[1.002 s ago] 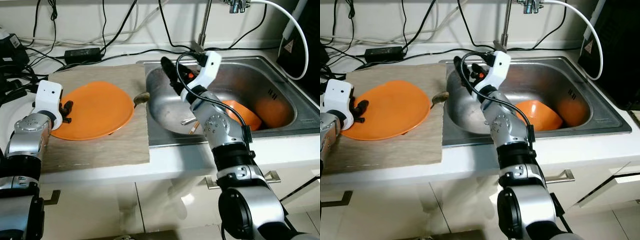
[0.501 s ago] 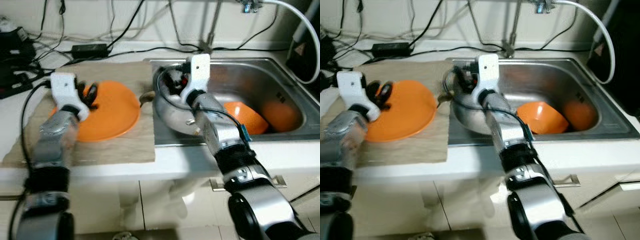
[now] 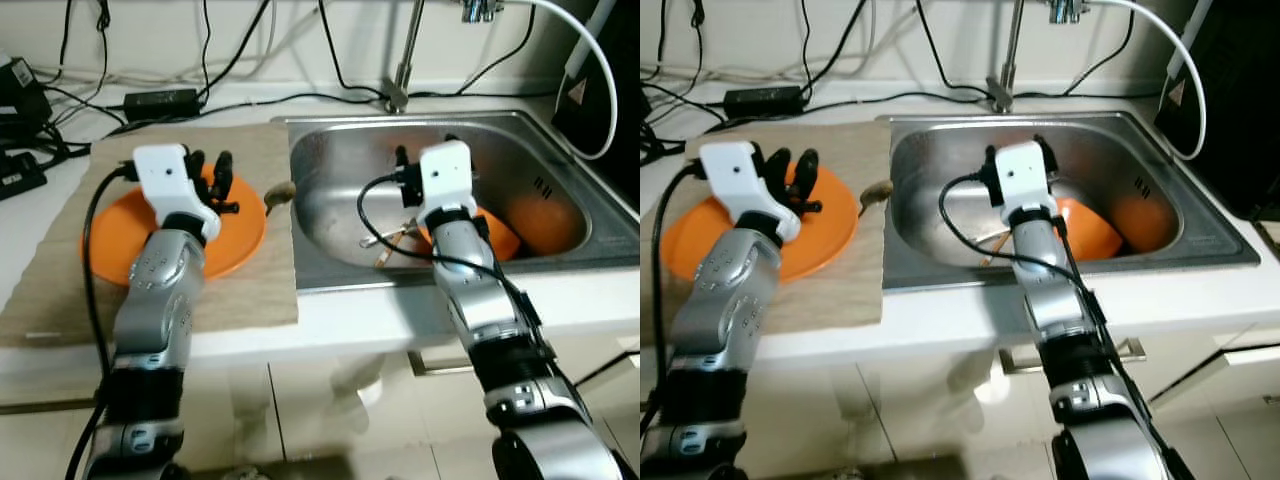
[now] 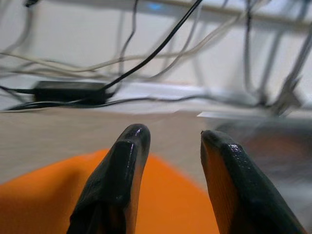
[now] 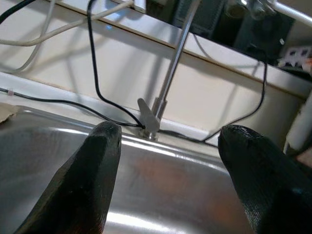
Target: Kitchen organization
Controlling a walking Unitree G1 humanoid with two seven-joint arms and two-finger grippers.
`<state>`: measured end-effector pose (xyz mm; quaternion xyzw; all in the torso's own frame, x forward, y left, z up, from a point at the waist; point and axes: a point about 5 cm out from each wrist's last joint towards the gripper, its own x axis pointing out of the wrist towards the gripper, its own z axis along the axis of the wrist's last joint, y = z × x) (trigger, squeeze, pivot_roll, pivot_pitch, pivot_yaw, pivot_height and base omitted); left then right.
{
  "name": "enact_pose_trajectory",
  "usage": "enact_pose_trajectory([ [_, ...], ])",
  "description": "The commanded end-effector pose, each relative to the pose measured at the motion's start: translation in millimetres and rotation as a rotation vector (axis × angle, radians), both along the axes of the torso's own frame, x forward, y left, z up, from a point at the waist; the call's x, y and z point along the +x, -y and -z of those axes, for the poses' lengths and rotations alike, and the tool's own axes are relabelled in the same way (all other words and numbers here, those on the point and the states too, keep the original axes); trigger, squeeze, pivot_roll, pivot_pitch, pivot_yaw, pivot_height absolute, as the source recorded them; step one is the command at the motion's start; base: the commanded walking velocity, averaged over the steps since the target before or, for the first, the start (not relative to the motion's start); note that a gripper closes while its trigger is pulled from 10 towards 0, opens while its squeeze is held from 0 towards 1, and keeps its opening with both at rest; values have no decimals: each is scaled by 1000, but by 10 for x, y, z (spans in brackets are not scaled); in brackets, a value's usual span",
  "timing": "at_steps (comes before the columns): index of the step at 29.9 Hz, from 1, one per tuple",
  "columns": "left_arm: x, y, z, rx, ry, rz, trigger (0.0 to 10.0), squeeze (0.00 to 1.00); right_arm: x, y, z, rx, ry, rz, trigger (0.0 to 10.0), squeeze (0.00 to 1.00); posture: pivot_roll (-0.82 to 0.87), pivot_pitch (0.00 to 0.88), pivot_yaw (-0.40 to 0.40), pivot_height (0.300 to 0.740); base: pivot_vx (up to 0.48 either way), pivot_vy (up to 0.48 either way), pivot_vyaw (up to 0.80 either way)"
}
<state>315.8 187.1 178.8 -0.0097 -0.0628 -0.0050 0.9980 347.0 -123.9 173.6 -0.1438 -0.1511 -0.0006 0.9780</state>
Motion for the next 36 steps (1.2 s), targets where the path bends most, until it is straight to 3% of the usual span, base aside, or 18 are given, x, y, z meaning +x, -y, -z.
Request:
enact_pose_trajectory([
  [1, -49, -69, -1, 90, -15, -35, 10000, 0, -44, 23, 41, 35, -1, 4, 10000, 0, 2, 0, 21, 740, 0, 0, 0],
  [6, -105, -161, -10, 150, -34, -57, 10000, 0, -88, 15, 77, 55, 4, 4, 10000, 0, 13, 0, 30, 740, 0, 0, 0],
  [7, -152, -182, -26, 168, -40, -50, 10000, 0, -111, 15, 124, 103, -16, 7, 10000, 0, 18, 0, 34, 740, 0, 0, 0],
  [11, -371, -220, -5, 155, -61, -36, 10000, 0, -260, 68, 150, 143, -28, 4, 10000, 0, 23, 0, 40, 740, 0, 0, 0],
  [12, -371, -220, -5, 155, -61, -36, 10000, 0, -260, 68, 150, 143, -28, 4, 10000, 0, 23, 0, 40, 740, 0, 0, 0],
  [13, -495, -274, -11, 110, -71, -62, 10000, 0, -383, 172, 142, 138, -33, 14, 10000, 0, 28, 0, 41, 740, 0, 0, 0],
  [15, -530, -281, -23, 101, -68, -72, 10000, 0, -423, 212, 136, 136, -34, 21, 10000, 0, 28, 0, 42, 740, 0, 0, 0],
  [21, -620, -164, -127, 96, -26, -49, 10000, 0, -618, 234, -48, 91, 47, 33, 10000, 0, 20, 0, 54, 740, 0, 0, 0],
  [24, -704, -143, -93, 59, -41, -38, 10000, 0, -727, 313, 56, 86, -15, 83, 10000, 0, 16, 0, 58, 740, 0, 0, 0],
  [36, -707, -43, -35, 73, -70, -6, 10000, 0, -815, 311, 104, 70, -60, 99, 10000, 0, 4, 0, 65, 740, 0, 0, 0],
])
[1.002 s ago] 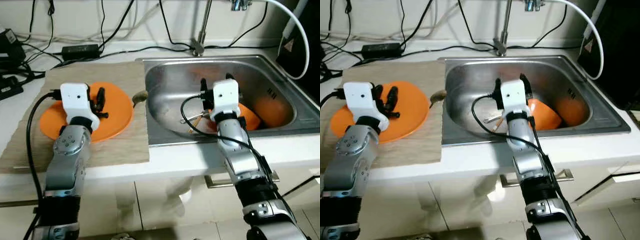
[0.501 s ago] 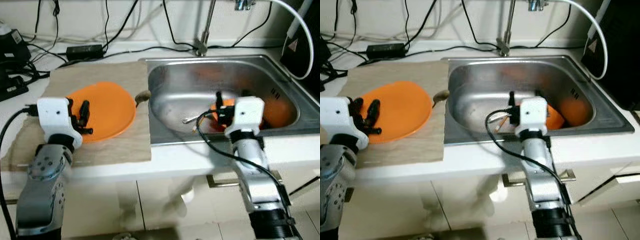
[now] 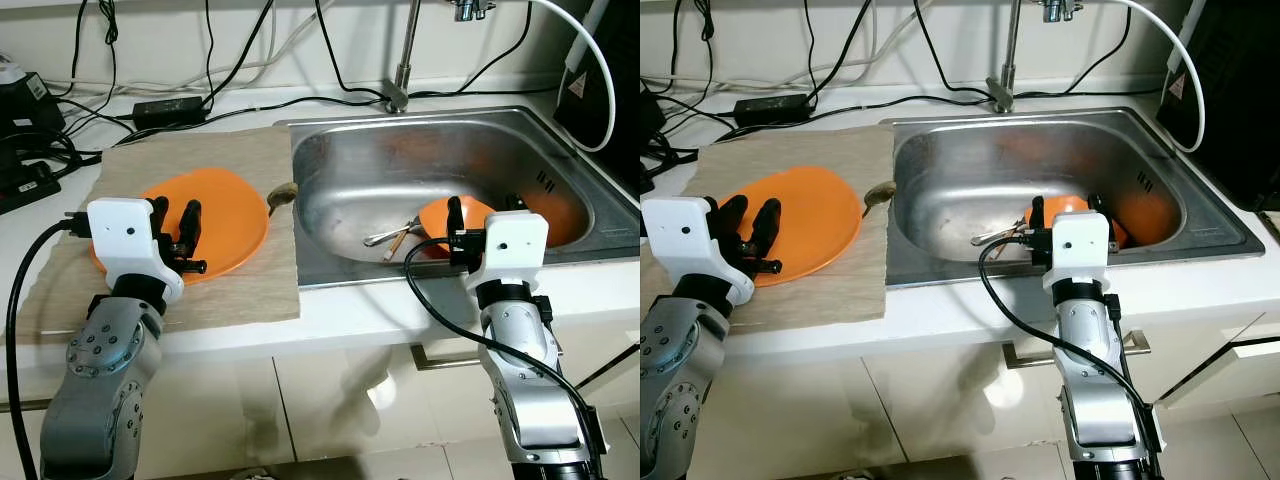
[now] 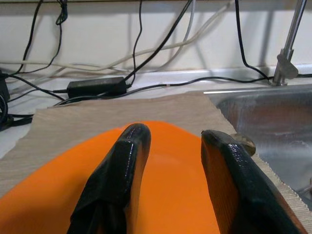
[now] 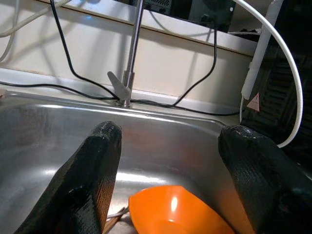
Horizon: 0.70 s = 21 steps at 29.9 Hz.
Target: Kitchen organization
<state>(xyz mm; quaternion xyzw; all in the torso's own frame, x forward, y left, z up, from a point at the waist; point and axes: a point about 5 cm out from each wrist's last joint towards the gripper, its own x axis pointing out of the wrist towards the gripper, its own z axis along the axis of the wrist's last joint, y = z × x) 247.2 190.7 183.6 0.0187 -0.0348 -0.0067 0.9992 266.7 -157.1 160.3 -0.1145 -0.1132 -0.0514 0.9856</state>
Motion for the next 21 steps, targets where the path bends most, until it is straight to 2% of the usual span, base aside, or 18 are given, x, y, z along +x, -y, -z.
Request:
enact_pose_trajectory([
  [1, -21, -6, 14, 15, -14, -6, 10000, 0, -13, -21, -29, -5, 1, -3, 10000, 0, 4, 0, 65, 740, 0, 0, 0],
  [11, 16, 9, -46, 23, 4, -9, 10000, 0, -11, -40, -95, -25, 24, -13, 10000, 0, 3, 0, 59, 740, 0, 0, 0],
  [21, 38, 44, -81, 49, 19, 2, 10000, 0, 1, -72, -82, -22, 16, -24, 10000, 0, 6, 0, 56, 740, 448, 0, 0],
])
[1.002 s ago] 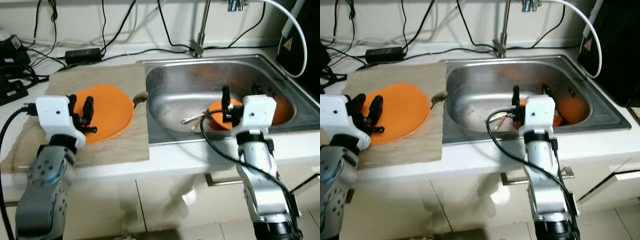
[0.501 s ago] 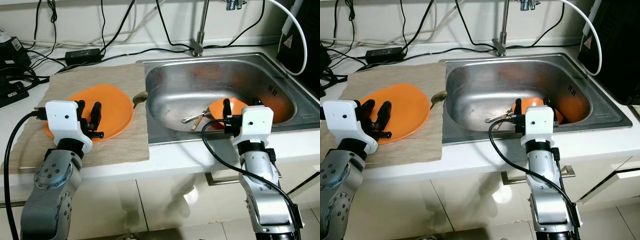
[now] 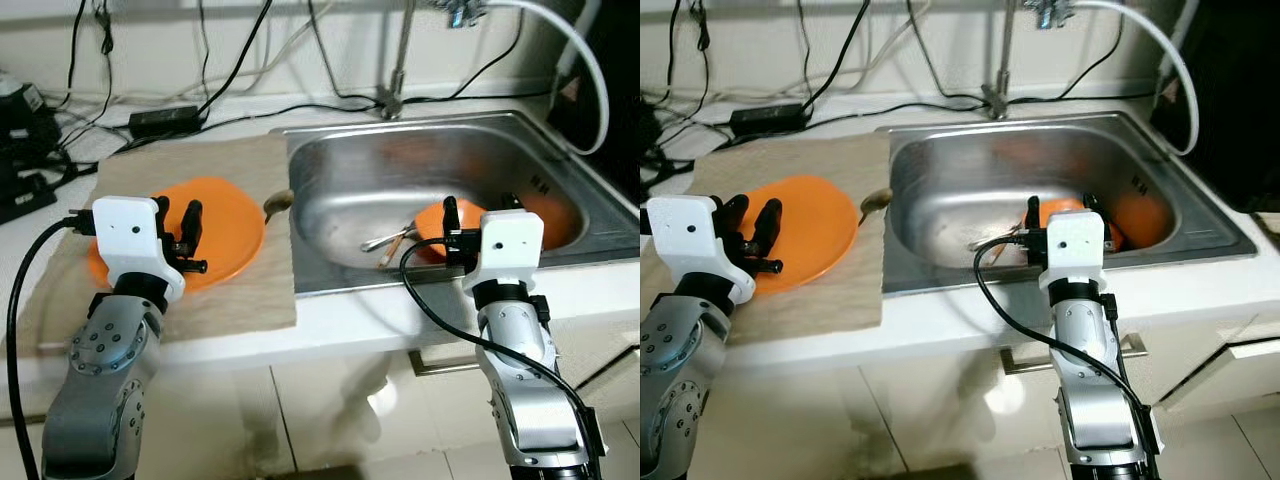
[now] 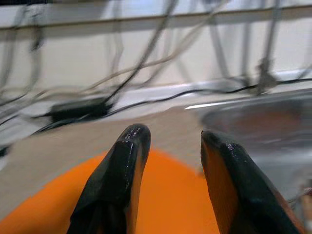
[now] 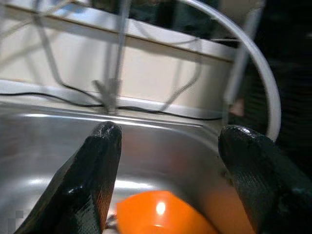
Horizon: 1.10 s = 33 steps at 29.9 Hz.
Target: Kitchen organization
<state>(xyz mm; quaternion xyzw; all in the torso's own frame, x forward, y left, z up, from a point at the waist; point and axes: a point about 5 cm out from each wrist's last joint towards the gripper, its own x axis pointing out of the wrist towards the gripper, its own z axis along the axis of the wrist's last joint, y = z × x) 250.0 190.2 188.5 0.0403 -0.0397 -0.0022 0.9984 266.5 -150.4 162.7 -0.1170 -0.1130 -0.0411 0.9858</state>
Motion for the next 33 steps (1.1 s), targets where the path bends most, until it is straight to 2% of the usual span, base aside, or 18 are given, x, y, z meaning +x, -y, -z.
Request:
enact_pose_trajectory([
  [1, 10, 38, -32, 6, 8, 12, 10000, 0, 4, -6, -59, -15, 20, -4, 10000, 0, 6, 0, 56, 740, 472, 0, 0],
  [8, 5, 70, -26, -5, 10, 12, 10000, 0, 14, -23, -51, -15, 14, -14, 10000, 0, 9, 0, 52, 740, 472, 0, 0],
  [23, 3, 56, 12, 22, -6, -59, 10000, 0, 20, -57, -26, -17, -7, -43, 10000, 0, 11, 0, 47, 740, 0, 0, 0],
  [27, 42, -21, -1, 52, -18, -92, 10000, 0, 14, -77, -27, -15, -7, -62, 10000, 0, 12, 0, 46, 740, 0, 0, 0],
  [29, 109, -137, -6, 95, -54, -106, 10000, 0, 13, -88, -26, -13, -8, -72, 10000, 0, 15, 0, 46, 740, 0, 0, 0],
  [30, 171, -222, -12, 145, -86, -108, 10000, 0, 12, -99, -26, -10, -9, -79, 10000, 0, 17, 0, 45, 740, 0, 0, 0],
  [32, 183, -240, -14, 157, -92, -109, 10000, 0, 11, -102, -27, -10, -9, -80, 10000, 0, 17, 0, 45, 740, 0, 0, 0],
  [33, 234, -315, -28, 170, -106, -120, 10000, 0, 13, -116, -25, -4, -11, -90, 10000, 0, 20, 0, 44, 740, 0, 0, 0],
])
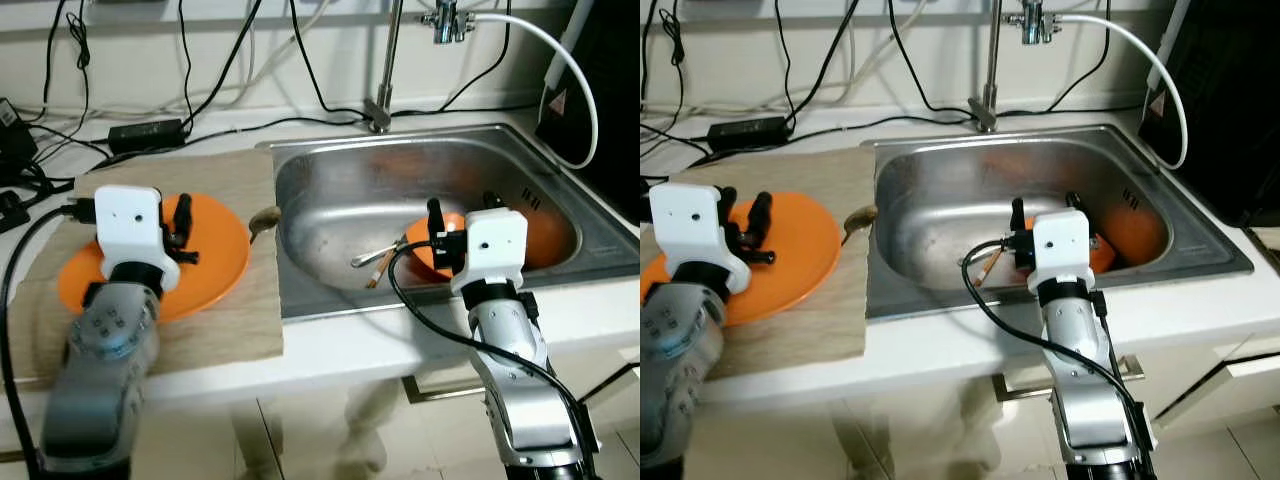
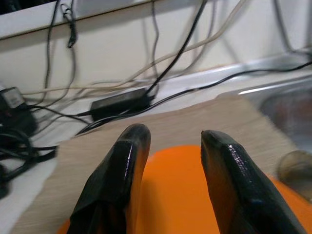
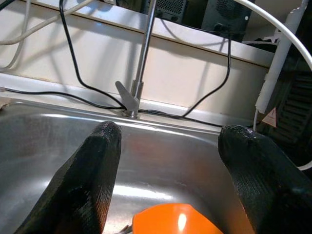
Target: Kitchen organization
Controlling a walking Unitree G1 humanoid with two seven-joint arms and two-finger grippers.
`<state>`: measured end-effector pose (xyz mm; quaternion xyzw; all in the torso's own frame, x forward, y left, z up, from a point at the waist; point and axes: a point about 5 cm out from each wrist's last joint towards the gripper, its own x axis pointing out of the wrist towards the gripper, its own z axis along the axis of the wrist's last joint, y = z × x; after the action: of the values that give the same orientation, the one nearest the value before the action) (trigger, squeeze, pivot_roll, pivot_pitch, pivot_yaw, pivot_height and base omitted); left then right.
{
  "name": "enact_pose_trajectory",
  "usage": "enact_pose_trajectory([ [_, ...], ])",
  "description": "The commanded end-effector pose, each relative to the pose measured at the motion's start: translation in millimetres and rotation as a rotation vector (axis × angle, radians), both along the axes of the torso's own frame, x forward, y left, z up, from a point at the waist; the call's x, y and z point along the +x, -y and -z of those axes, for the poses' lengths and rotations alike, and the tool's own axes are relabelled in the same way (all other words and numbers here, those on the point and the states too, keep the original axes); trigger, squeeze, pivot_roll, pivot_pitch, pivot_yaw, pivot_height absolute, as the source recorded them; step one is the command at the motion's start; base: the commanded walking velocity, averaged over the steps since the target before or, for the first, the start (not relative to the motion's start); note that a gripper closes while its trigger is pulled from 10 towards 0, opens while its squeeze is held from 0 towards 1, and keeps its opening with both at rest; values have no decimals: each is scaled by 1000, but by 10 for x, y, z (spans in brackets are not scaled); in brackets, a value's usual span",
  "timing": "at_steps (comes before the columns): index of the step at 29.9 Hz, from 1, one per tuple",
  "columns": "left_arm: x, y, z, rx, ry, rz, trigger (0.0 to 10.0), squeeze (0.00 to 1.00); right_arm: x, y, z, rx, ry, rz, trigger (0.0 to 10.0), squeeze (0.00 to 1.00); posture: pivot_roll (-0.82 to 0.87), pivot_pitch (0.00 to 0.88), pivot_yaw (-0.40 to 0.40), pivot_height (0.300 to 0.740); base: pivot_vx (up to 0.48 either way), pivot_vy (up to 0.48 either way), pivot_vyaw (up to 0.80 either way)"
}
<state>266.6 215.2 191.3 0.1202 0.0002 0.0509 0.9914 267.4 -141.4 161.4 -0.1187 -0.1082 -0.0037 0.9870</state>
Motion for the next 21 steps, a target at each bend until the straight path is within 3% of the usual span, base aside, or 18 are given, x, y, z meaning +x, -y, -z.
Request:
enact_pose_trajectory([
  [1, 123, -140, -19, 27, -47, -11, 10000, 0, 6, -38, -38, 12, 8, -26, 10000, 0, 20, 0, 44, 740, 0, 0, 0],
  [9, 335, -433, -41, 75, -132, -21, 10000, 0, 72, -116, -116, 46, 28, -82, 10000, 0, 24, 0, 42, 740, 0, 0, 0],
  [14, 416, -633, 92, 96, -233, -54, 10000, 0, 141, -157, -156, 151, -5, -139, 10000, 0, 17, 0, 45, 740, 0, 0, 0],
  [21, 452, -745, 35, 92, -218, -91, 10000, 0, 226, -131, -154, 150, -57, -168, 10000, 0, 20, 0, 36, 740, 0, 0, 114],
])
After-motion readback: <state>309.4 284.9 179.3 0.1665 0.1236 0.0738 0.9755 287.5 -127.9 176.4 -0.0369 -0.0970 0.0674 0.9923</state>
